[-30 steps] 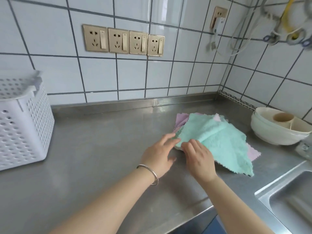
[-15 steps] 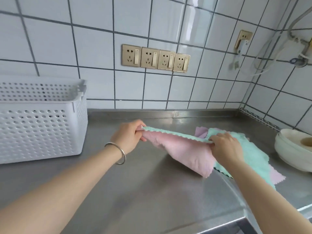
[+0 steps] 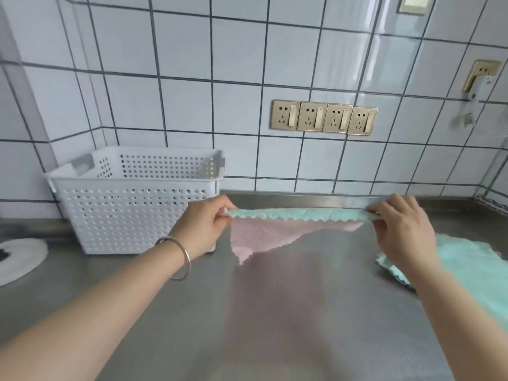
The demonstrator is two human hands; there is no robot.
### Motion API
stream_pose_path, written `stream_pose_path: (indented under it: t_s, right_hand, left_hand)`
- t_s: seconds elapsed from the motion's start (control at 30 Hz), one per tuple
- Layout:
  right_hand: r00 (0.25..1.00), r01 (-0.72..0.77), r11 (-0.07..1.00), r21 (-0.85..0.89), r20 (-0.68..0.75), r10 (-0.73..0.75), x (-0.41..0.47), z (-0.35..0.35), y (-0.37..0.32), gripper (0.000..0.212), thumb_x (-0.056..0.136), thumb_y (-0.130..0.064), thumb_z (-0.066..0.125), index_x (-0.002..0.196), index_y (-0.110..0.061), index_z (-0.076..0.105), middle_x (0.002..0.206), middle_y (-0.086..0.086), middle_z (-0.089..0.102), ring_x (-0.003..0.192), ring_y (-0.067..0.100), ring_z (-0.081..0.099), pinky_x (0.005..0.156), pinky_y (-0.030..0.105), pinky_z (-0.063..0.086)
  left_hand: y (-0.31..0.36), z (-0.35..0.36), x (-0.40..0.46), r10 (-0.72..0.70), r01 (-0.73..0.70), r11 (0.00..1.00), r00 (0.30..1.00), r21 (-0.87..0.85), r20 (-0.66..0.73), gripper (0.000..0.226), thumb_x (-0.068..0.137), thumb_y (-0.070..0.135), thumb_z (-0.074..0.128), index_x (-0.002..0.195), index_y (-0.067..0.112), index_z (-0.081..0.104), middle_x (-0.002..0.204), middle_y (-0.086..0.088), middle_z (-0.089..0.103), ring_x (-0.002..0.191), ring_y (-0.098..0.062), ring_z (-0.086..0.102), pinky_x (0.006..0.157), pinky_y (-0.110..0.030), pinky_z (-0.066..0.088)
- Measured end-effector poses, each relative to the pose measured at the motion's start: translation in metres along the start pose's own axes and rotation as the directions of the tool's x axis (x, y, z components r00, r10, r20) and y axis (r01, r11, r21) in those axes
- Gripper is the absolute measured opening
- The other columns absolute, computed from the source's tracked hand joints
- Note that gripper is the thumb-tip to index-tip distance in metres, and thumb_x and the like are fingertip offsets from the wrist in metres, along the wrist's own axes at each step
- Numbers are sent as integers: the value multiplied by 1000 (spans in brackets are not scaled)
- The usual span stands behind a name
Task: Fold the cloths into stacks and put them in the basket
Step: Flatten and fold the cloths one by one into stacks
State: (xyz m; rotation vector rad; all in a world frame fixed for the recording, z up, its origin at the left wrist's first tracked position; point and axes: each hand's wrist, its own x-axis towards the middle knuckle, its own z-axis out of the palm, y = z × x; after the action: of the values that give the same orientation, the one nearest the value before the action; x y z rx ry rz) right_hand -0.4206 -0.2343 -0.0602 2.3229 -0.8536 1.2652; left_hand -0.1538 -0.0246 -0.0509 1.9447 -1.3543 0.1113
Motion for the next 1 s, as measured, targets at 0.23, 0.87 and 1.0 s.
stream_pose_path:
  t_s: [0.23, 0.87, 1.0]
  right_hand:
    - [662, -53, 993, 110, 748, -47, -110, -17, -11, 23, 84, -9, 64, 98, -26, 72, 82, -9, 54, 83, 14, 48, 69, 24, 38]
    - [-16, -295, 955, -1, 1000, -3, -110, -59, -14, 27, 74, -39, 62, 63, -21, 45, 63, -10, 46, 63, 6, 47, 58, 23, 30]
    - [132, -487, 870, 75, 991, -12, -103, -41, -15, 26, 75, -36, 67, 71, -15, 52, 71, -4, 48, 68, 12, 48, 62, 27, 32]
  left_hand:
    - [-30, 32, -106, -90, 68, 996, 877, 65, 472, 17, 88, 19, 57, 79, 34, 59, 54, 37, 57, 59, 16, 53, 56, -4, 36]
    - [-48, 41, -120, -139, 178, 984, 723, 12, 677, 44, 86, 29, 62, 57, 22, 29, 45, 12, 33, 48, -3, 29, 50, -20, 21]
    - [-45, 72, -97, -204, 236, 972, 821, 8, 534, 30, 88, 17, 54, 63, 21, 37, 60, 8, 42, 53, -5, 37, 52, -20, 28]
